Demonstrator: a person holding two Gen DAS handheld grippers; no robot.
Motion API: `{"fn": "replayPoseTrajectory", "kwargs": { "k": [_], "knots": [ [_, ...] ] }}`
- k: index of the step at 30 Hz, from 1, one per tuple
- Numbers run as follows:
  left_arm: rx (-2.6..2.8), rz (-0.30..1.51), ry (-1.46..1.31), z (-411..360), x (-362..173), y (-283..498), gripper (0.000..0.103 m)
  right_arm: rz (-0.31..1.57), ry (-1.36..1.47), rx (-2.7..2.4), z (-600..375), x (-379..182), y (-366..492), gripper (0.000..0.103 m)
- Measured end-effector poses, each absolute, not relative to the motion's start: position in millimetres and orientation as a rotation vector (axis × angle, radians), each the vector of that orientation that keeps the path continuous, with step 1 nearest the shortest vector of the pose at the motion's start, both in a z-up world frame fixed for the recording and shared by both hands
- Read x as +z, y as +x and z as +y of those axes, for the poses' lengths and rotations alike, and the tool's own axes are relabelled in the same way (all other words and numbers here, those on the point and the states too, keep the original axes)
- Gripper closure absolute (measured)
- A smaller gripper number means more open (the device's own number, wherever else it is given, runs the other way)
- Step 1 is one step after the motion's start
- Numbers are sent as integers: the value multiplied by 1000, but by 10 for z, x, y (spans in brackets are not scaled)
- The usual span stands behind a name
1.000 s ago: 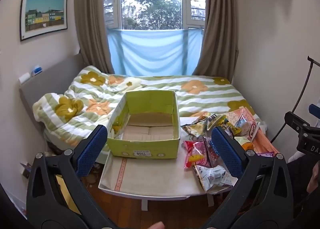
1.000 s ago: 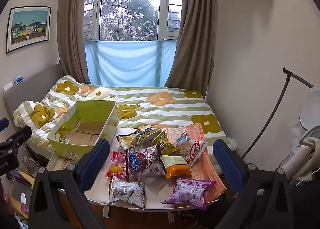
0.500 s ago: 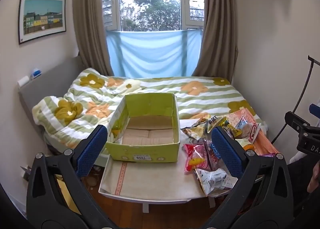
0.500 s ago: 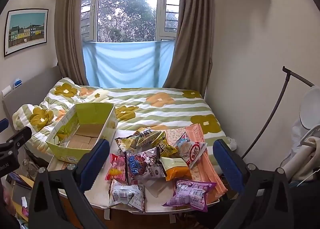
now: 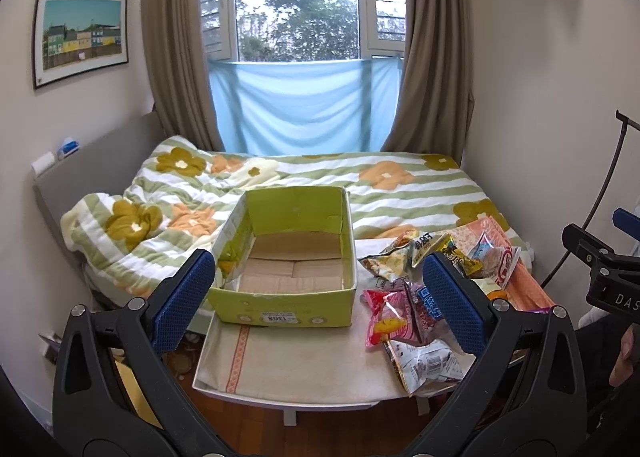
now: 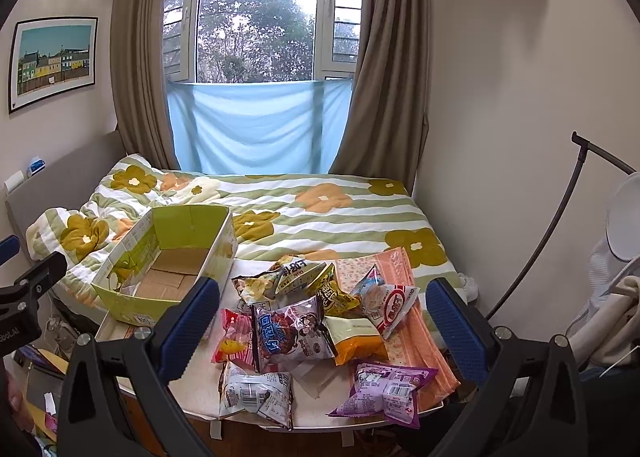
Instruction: Organize snacks
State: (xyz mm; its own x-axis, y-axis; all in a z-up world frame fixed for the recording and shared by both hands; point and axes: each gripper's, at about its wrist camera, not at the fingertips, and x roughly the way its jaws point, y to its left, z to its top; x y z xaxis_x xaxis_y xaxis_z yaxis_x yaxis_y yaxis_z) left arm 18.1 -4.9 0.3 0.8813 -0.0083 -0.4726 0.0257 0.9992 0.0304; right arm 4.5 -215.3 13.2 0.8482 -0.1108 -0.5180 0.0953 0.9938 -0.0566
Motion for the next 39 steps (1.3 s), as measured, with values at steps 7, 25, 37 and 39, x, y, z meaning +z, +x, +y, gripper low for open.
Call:
{"fn": "replayPoseTrajectory", "kwargs": {
  "k": [7, 25, 37, 39],
  "knots": [
    [-17, 495, 36, -52, 3, 190, 0, 548, -29, -109, -2139, 122, 51, 0],
    [-5, 504, 33, -30, 9, 154, 0, 552, -28, -95, -2060, 69, 62, 0],
    [-5, 508, 31, -48, 12, 124, 0, 555, -26, -92, -2093, 50, 67, 0],
    [-5, 509, 30, -54, 11, 130, 0, 554, -25, -93, -2104, 54, 52, 0]
  ]
}}
